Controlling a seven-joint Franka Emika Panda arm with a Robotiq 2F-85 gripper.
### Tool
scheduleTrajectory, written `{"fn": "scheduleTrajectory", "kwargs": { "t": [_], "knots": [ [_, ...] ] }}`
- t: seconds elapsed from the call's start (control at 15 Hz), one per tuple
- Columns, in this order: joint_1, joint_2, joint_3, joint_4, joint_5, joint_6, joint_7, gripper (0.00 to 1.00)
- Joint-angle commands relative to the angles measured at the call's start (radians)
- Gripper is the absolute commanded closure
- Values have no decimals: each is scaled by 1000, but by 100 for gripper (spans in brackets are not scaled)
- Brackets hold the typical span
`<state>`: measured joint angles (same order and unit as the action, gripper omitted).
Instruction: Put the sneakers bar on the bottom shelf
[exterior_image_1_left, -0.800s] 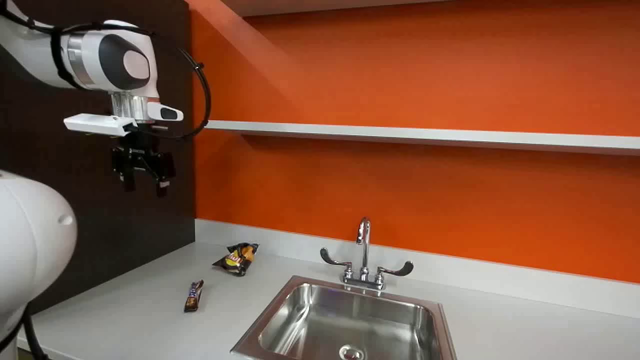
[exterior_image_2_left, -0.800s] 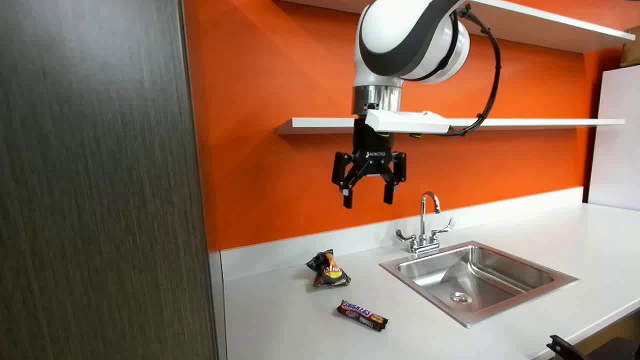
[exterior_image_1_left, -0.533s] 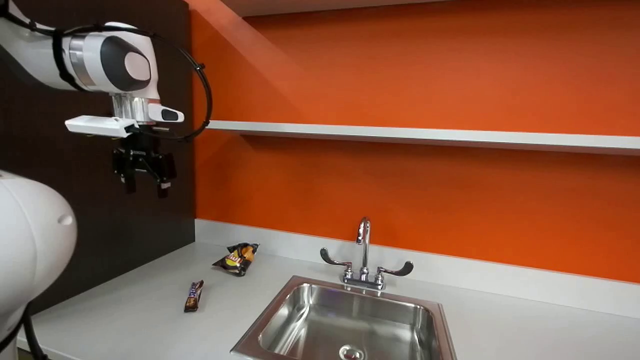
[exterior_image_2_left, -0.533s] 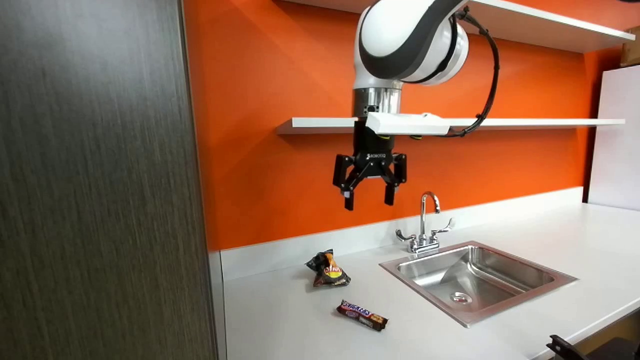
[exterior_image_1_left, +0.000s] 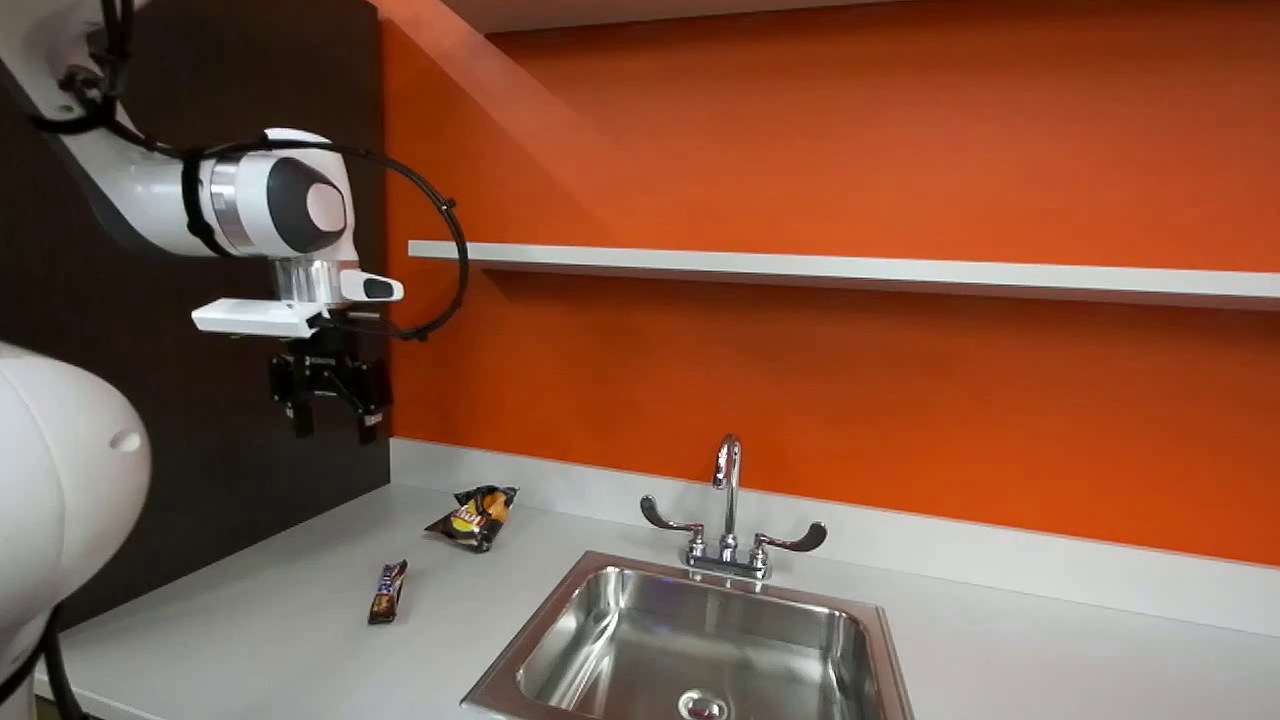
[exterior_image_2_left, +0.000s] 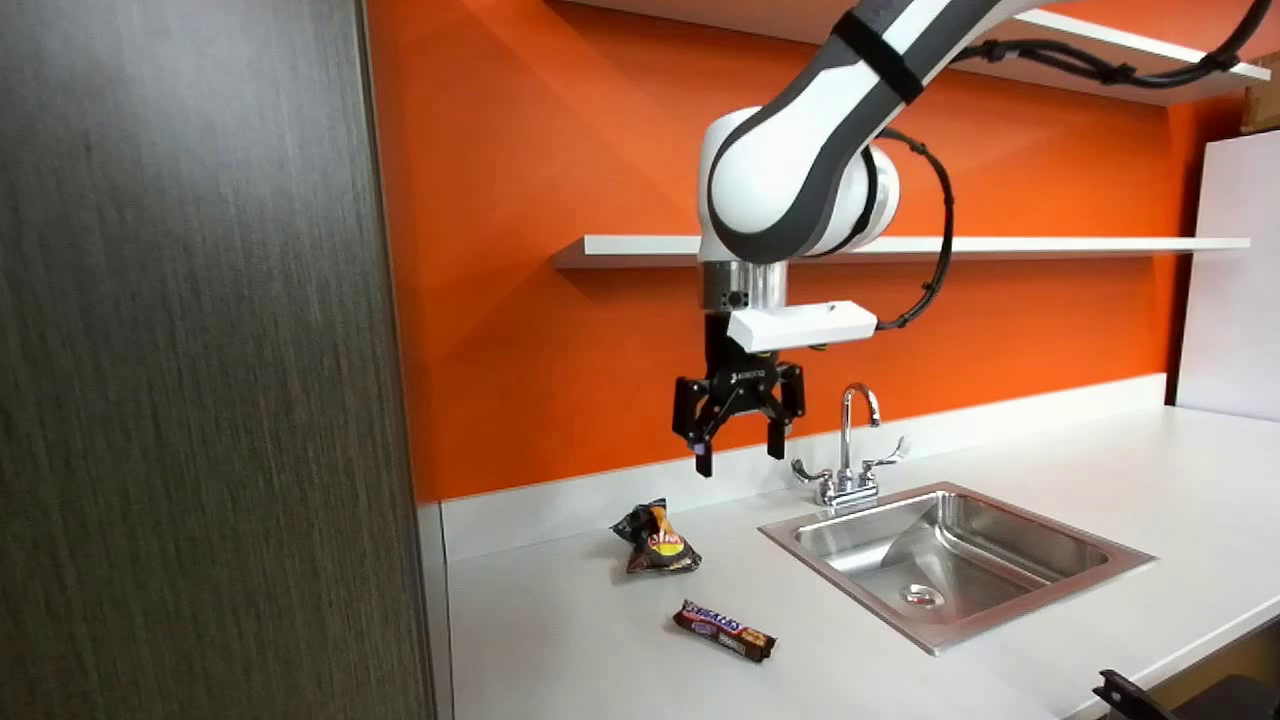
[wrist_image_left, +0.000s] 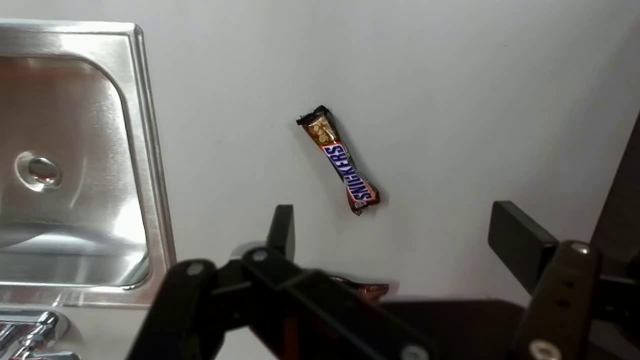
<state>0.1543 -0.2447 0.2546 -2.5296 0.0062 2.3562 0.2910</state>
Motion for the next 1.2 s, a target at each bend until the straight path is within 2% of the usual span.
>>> {"fn": "scheduleTrajectory", "kwargs": {
  "t": [0.0, 0.67, 1.13],
  "knots": [
    [-9, 131, -17, 32, -38, 82, -15, 0],
    [13, 438, -89, 104, -138, 277, -15, 0],
    [61, 581, -138, 179, -155, 316, -20, 0]
  ]
}}
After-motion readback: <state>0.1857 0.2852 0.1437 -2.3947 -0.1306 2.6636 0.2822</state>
